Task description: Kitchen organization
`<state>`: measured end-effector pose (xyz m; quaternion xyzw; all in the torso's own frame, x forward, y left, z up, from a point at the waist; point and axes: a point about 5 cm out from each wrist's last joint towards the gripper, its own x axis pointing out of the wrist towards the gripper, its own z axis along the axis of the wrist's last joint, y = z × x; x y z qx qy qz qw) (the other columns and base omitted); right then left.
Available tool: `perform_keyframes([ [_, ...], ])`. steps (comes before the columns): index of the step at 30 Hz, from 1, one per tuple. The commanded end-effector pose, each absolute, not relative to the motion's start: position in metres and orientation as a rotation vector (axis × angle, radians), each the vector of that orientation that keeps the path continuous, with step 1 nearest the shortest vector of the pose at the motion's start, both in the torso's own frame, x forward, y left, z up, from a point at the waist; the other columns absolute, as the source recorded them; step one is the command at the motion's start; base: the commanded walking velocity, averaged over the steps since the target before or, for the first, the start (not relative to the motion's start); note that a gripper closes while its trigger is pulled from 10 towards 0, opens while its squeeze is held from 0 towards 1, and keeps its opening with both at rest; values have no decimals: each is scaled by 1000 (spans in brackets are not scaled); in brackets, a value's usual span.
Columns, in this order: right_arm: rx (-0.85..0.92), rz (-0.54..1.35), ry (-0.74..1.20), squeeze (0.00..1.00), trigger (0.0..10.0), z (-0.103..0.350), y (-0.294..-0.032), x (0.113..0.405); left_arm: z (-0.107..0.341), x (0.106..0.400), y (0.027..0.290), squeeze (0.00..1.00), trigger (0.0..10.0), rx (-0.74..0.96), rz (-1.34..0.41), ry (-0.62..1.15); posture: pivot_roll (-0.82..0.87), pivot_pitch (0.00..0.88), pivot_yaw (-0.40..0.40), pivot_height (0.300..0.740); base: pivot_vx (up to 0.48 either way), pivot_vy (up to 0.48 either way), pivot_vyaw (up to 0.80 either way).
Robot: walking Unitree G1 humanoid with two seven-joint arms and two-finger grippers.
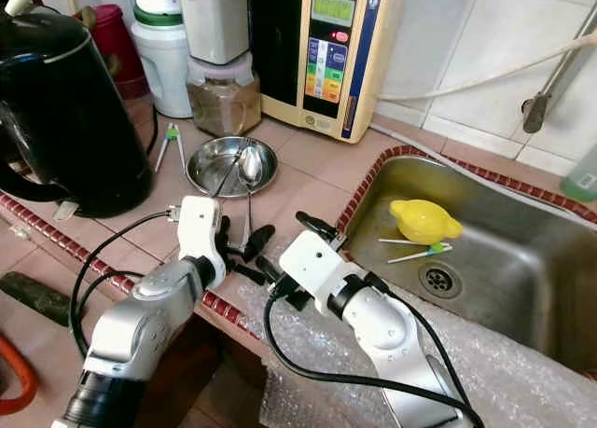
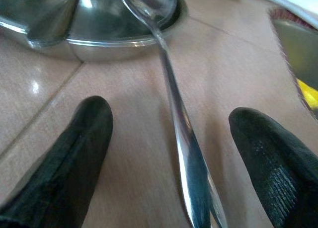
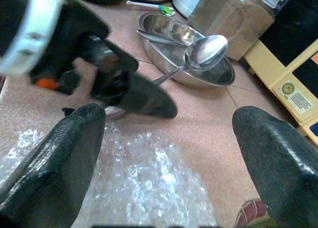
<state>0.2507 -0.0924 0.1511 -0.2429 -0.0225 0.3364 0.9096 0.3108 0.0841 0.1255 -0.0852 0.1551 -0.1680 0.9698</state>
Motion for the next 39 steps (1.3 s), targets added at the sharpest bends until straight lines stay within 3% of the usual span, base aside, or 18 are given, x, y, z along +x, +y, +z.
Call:
perform_keyframes([
  [1,-503,684,-62,0,10000,156,-93,248,119,318,86,1000,10000,-181,-283,346,-63,67,-30,740,0,0,0],
  [8,-505,674,-59,0,10000,156,-95,247,118,334,76,988,10000,-189,-272,369,-79,71,-22,740,0,0,0],
  [9,-504,673,-59,0,10000,156,-94,246,118,336,74,584,10000,-185,-269,373,-81,72,-21,740,0,0,0],
  [10,-505,671,-59,0,10000,156,-94,246,116,340,70,0,10000,-177,-260,389,-86,72,-18,740,0,0,0],
  [15,-506,666,-58,0,10000,156,-95,245,113,345,66,0,10000,-187,-243,421,-89,75,-15,740,0,0,0],
  [16,-506,664,-57,0,10000,156,-95,245,111,348,64,0,3922,-186,-228,436,-91,77,-12,740,0,0,0],
  [18,-507,663,-57,0,10000,157,-95,245,110,349,64,0,3922,-187,-224,441,-91,77,-12,740,0,0,0],
  [19,-507,662,-57,0,10000,156,-94,244,109,350,64,0,0,-192,-217,448,-91,77,-9,740,0,0,0],
  [39,-499,670,-49,0,10000,154,-90,244,103,357,75,0,0,-181,-180,474,-73,82,3,740,0,0,0],
])
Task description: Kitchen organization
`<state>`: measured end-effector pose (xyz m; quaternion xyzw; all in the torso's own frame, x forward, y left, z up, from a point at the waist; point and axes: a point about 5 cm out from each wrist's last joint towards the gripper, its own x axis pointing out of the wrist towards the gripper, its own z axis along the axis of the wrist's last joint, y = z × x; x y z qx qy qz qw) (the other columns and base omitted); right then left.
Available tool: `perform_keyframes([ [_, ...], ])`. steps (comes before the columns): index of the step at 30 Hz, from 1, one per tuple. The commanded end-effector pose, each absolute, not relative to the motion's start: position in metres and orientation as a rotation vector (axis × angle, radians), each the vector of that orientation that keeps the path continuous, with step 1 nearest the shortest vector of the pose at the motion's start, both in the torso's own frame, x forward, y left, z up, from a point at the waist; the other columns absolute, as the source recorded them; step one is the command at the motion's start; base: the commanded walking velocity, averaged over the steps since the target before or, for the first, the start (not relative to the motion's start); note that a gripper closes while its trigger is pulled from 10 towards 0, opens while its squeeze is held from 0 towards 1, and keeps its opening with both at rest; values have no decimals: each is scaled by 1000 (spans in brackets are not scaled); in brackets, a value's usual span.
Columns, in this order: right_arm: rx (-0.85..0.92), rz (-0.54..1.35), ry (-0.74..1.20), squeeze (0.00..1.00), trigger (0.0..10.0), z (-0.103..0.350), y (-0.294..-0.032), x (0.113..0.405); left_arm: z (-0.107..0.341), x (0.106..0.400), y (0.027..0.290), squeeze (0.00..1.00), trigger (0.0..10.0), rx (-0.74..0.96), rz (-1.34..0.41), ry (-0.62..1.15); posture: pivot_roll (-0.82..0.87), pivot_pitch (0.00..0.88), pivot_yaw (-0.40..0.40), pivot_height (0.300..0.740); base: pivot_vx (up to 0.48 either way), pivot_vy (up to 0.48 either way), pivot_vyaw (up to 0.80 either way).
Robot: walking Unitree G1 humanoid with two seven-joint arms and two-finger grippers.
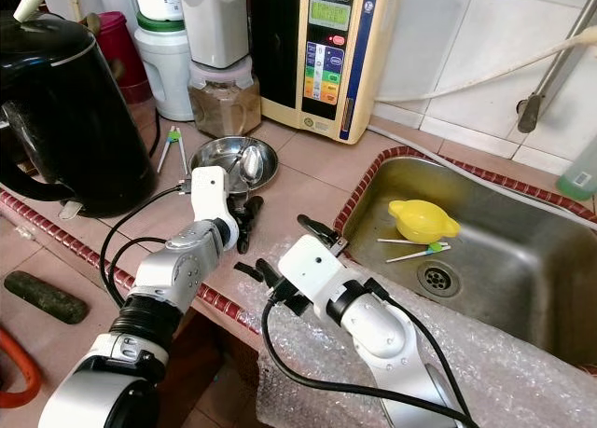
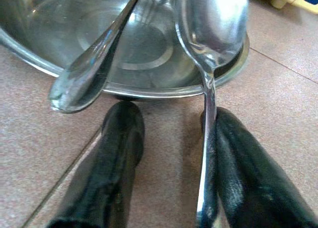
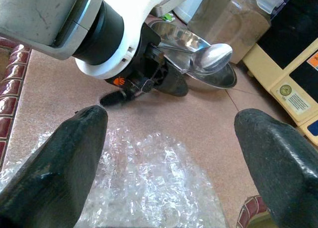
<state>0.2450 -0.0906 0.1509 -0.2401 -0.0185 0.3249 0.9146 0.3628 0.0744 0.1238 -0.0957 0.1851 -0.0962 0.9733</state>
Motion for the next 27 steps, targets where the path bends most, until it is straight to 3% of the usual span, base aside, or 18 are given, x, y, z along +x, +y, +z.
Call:
perform_keyframes([
  [1,-498,669,-49,0,10000,154,-90,245,104,357,75,0,0,-180,-185,471,-70,82,5,740,0,0,0],
  [27,-487,646,-67,0,10000,154,-86,248,109,345,59,0,0,-193,-367,387,-58,67,33,740,0,0,0],
])
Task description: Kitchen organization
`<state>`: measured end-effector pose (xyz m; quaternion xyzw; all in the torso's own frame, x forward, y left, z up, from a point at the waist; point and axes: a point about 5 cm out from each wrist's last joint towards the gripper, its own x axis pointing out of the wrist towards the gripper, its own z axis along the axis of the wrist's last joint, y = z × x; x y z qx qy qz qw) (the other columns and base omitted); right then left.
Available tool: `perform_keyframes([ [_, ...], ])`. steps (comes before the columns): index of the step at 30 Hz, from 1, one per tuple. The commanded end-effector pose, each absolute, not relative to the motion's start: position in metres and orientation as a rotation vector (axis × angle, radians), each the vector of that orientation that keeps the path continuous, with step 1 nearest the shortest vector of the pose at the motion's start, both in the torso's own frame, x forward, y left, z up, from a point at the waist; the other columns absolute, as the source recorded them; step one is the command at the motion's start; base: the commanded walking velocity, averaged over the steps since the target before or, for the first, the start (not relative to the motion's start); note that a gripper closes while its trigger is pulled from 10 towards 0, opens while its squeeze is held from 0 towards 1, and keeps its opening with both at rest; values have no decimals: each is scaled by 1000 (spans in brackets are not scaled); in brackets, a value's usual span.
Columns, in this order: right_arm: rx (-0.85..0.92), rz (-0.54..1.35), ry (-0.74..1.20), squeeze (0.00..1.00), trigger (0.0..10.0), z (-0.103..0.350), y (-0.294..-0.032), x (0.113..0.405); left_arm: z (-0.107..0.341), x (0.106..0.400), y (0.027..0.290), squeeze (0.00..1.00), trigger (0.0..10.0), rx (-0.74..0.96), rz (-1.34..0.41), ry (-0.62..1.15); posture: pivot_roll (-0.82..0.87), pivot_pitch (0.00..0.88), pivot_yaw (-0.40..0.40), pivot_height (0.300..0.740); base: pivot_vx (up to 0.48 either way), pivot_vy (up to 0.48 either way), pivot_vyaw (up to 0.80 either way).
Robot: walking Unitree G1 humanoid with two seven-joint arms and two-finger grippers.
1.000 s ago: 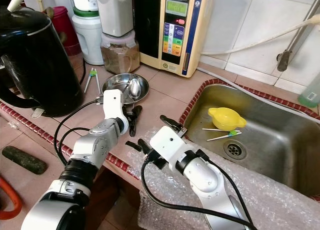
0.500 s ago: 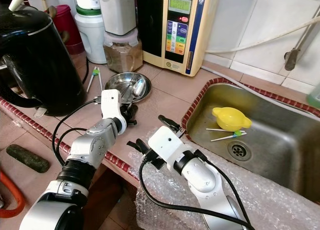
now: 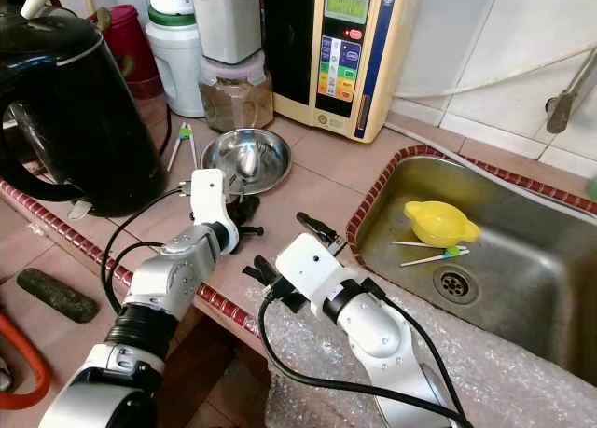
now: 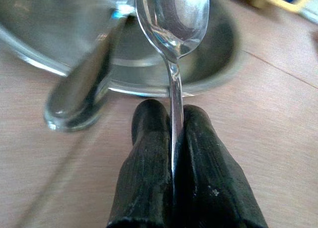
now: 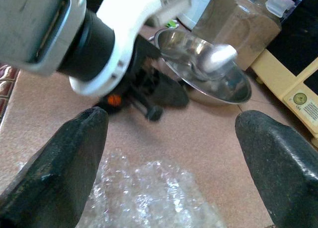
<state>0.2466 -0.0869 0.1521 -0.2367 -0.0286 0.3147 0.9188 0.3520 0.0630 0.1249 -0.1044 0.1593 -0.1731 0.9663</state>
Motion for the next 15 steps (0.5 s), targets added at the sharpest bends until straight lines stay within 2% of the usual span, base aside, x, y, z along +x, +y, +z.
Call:
perform_keyframes([
  [1,-487,646,-67,0,10000,154,-86,248,109,345,59,0,0,-193,-367,387,-58,67,33,740,0,0,0],
  [9,-480,617,-79,0,10000,156,-91,251,132,336,51,0,0,-124,-511,243,-57,66,30,740,0,0,0],
  [15,-294,533,-147,0,10000,175,-101,259,141,329,46,0,0,-129,-612,159,-53,66,23,740,0,0,0],
])
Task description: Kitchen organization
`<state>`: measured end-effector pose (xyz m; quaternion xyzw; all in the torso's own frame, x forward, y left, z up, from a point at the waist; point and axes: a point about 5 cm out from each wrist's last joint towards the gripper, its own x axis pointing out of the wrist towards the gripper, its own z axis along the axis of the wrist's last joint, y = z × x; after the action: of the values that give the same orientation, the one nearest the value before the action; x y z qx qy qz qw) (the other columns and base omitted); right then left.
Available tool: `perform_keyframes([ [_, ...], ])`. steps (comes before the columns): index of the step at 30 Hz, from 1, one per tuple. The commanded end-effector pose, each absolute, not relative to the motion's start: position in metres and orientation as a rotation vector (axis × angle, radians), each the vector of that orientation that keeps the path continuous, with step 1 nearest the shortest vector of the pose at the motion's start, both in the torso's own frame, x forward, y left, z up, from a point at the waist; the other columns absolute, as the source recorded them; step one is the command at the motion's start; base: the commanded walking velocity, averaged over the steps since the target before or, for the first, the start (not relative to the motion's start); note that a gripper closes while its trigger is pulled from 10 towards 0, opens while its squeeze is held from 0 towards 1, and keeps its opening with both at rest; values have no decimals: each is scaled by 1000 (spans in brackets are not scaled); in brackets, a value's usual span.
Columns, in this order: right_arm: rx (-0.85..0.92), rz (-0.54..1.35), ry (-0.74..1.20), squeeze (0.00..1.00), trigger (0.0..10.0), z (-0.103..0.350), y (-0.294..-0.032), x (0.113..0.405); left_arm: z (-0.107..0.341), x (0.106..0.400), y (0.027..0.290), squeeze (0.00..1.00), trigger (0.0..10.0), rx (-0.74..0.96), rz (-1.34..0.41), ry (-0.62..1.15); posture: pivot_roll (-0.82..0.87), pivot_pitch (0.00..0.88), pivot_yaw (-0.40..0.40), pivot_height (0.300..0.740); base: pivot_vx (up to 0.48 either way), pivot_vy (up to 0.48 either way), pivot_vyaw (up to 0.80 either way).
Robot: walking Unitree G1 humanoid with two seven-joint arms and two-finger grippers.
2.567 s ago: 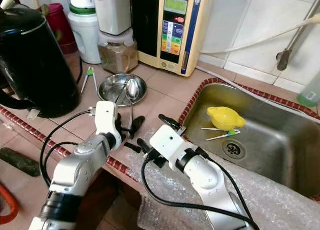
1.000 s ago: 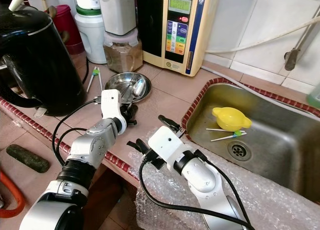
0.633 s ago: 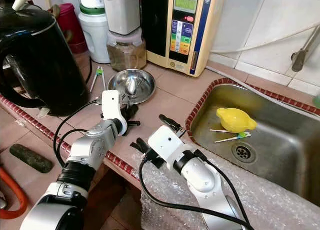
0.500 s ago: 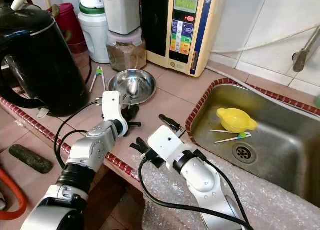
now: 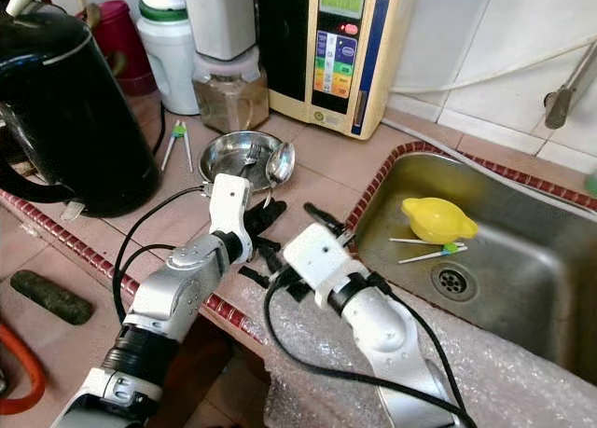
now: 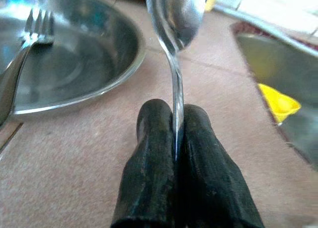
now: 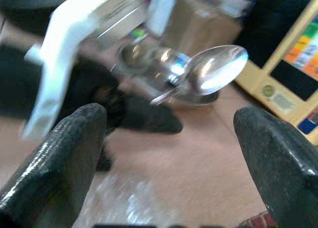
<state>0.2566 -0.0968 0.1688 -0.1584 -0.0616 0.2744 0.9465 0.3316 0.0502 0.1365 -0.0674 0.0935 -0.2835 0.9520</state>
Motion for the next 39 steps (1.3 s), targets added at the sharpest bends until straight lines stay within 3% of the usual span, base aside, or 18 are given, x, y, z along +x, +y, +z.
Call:
perform_keyframes([
  [1,-215,521,-170,0,10000,182,-104,261,144,326,43,0,0,-132,-656,138,-54,67,20,740,0,0,0],
  [11,91,593,-181,0,10000,193,-102,257,151,317,30,0,0,-141,-761,93,-52,69,17,740,0,0,0],
  [21,95,460,-137,0,10000,190,-115,276,172,305,14,0,0,-226,-925,-7,-52,69,27,740,0,0,0],
  [37,253,361,-97,0,10000,187,-113,298,181,300,10,0,0,-259,-958,-59,-40,68,23,740,0,0,0],
  [38,268,355,-94,0,3922,187,-114,299,181,300,10,0,0,-260,-959,-60,-40,68,23,740,0,0,0],
  [39,291,346,-94,0,0,187,-115,300,181,299,10,0,0,-259,-961,-61,-40,68,23,740,0,0,0],
])
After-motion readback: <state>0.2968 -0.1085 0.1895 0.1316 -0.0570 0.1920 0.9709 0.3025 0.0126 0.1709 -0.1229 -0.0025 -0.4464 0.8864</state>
